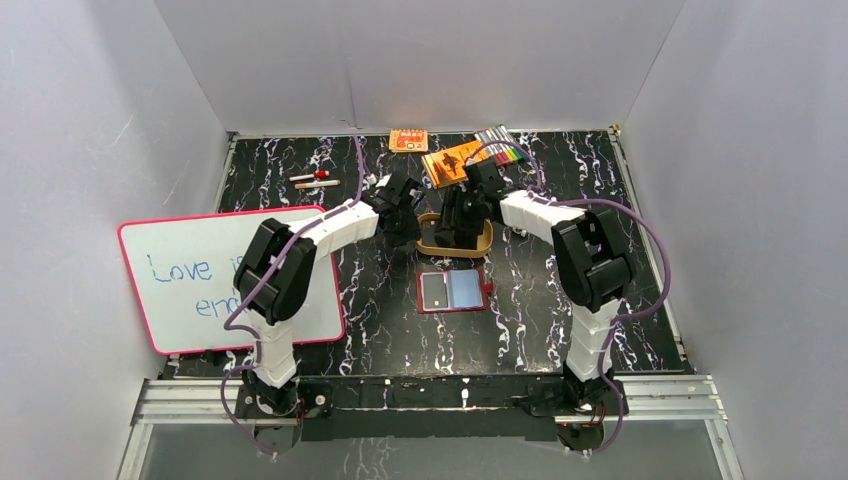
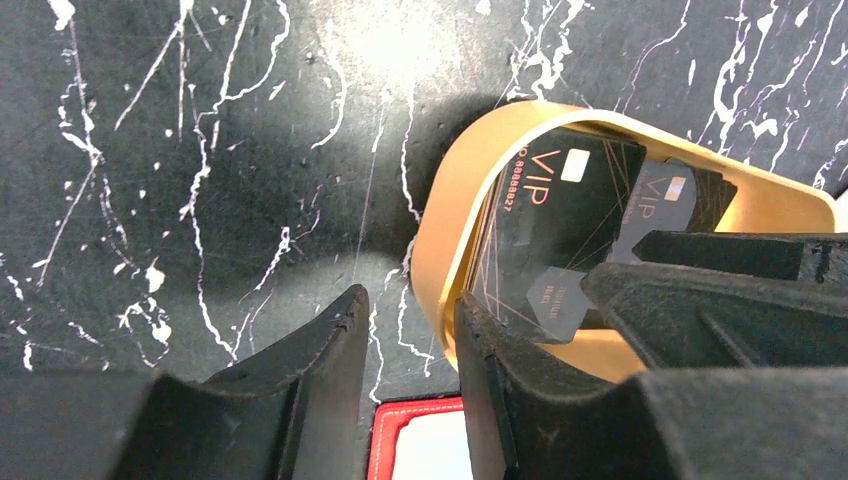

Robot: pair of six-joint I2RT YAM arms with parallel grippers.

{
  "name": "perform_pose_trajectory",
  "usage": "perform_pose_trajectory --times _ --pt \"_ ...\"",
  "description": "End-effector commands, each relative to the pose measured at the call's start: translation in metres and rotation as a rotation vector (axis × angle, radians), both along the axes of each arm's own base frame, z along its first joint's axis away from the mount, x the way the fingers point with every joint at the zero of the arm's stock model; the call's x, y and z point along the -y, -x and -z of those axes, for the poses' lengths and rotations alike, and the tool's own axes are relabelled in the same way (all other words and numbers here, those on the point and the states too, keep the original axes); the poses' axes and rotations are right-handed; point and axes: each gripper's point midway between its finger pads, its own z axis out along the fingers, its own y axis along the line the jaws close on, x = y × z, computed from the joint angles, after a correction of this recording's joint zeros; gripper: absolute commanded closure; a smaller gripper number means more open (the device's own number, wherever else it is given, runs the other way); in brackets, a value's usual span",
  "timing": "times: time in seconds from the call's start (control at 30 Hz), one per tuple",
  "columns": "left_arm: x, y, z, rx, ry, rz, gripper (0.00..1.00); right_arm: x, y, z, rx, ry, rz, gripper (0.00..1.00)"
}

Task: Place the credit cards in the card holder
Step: Move the storage box to the center of the board, then pick up the credit card from the storage box.

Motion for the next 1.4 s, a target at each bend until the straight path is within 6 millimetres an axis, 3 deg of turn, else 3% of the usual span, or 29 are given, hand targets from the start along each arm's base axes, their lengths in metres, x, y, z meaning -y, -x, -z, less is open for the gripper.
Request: perform_pose_trajectory --times 0.0,0.37,0.6,0.9,1.37 --pt "-0.01 0.0 -0.032 0.064 0.008 -0.005 0.64 -0.01 -0.01 -0.021 0.06 0.025 -0.014 0.34" --pt "-0.014 0.001 -0.033 0.073 -0.005 0.0 0.65 -0.006 -0.007 0.004 0.013 0.091 0.001 0.38" --pt "-0.015 0.001 -0.032 0.067 -0.002 -0.001 0.66 -0.011 -0.006 0.006 0.01 0.082 -0.007 0.39" --pt "-0.019 0.001 -0.033 0.069 -0.004 -0.011 0.67 -0.003 -0.003 0.011 0.012 0.105 0.007 0.57" --pt "-0.02 0.001 -0.031 0.063 -0.002 -0.013 0.67 0.001 -0.002 -0.001 0.038 0.058 0.02 0.77"
